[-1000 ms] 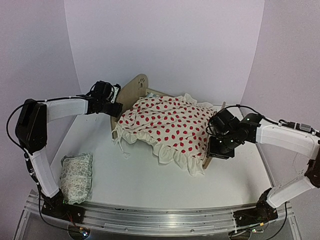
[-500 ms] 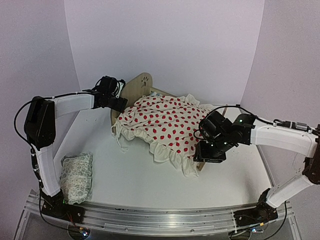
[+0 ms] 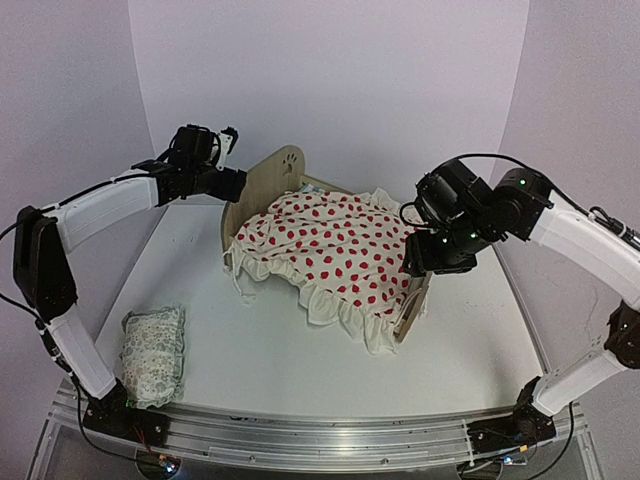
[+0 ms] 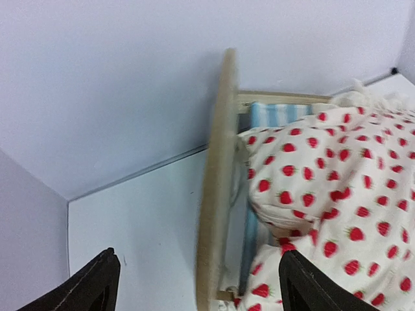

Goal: Set up the pet bed
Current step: Rotate the bed frame at the center of the board, then pick up the right corner of the mattress closest to the robot from the bed frame.

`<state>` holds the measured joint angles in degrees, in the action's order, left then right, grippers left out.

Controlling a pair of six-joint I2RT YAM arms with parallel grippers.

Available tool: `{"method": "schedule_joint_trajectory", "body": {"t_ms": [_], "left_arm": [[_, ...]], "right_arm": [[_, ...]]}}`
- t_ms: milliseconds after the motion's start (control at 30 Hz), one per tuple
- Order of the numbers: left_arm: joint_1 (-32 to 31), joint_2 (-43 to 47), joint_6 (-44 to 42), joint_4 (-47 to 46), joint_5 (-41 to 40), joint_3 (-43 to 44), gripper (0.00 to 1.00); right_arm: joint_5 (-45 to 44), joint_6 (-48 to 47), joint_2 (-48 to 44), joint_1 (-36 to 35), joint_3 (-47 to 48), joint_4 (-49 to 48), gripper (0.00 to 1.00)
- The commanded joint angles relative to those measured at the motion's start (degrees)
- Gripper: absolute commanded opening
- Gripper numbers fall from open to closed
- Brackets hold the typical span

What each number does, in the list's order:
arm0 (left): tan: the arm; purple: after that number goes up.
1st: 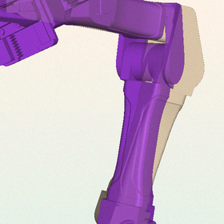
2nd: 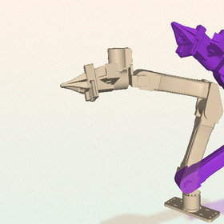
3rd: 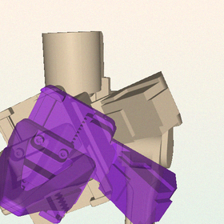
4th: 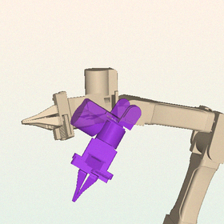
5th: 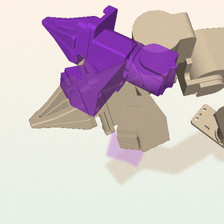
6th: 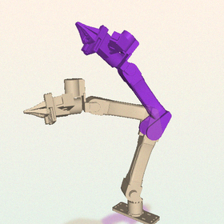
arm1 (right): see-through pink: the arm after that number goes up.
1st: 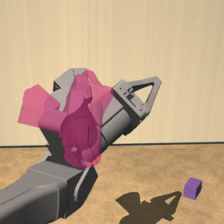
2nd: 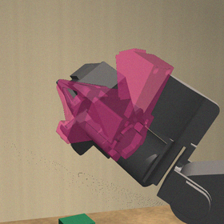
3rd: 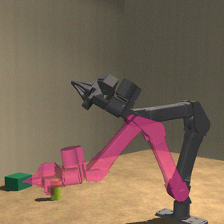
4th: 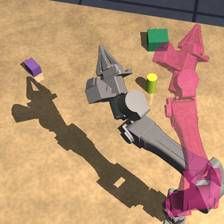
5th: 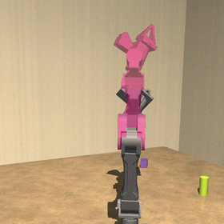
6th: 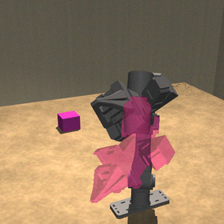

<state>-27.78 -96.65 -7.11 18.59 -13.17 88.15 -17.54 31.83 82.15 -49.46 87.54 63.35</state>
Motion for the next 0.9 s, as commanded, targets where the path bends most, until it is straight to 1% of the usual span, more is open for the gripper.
{"method": "schedule_joint_trajectory", "body": {"t_ms": [0, 100, 200, 300, 400, 467, 600, 767, 867], "left_arm": [[-8.50, 7.24, -8.46, 3.90, 8.72, -1.98, 0.84], [-16.09, 7.96, -10.06, 5.82, 18.70, -2.72, 0.80], [-20.70, 8.04, -7.43, 1.66, 26.87, -5.81, 0.78], [-24.31, 5.69, -3.96, -4.11, 30.93, -8.10, 0.73], [-28.15, 0.67, -3.82, -5.89, 33.37, -6.93, 0.70], [-30.07, -3.04, -4.22, -6.42, 33.90, -5.19, 0.71], [-31.75, -10.73, -2.57, -7.36, 33.20, 0.05, 0.69], [-32.72, -20.90, -1.37, -3.98, 26.84, 8.78, 0.69], [-32.86, -23.70, -1.54, -5.73, 24.28, 9.76, 0.69]], "right_arm": [[-3.30, -0.68, 3.89, 0.61, 4.06, 5.05, 0.62], [-5.03, -0.18, 4.68, 1.09, 5.71, 5.03, 0.62], [-7.67, 0.49, 4.03, 1.80, 6.48, 5.61, 0.62], [-10.14, 2.98, 2.08, 3.58, 6.81, 8.30, 0.62], [-12.72, 5.46, -1.11, 5.00, 4.59, 10.07, 0.63], [-13.42, 6.55, -3.31, 5.42, 3.10, 10.88, 0.63], [-13.69, 8.64, -6.41, 5.60, 1.16, 13.14, 0.63], [-13.12, 11.17, -8.94, 5.59, -0.39, 15.27, 0.63], [-12.53, 12.27, -9.97, 5.61, -1.16, 16.26, 0.63]]}}
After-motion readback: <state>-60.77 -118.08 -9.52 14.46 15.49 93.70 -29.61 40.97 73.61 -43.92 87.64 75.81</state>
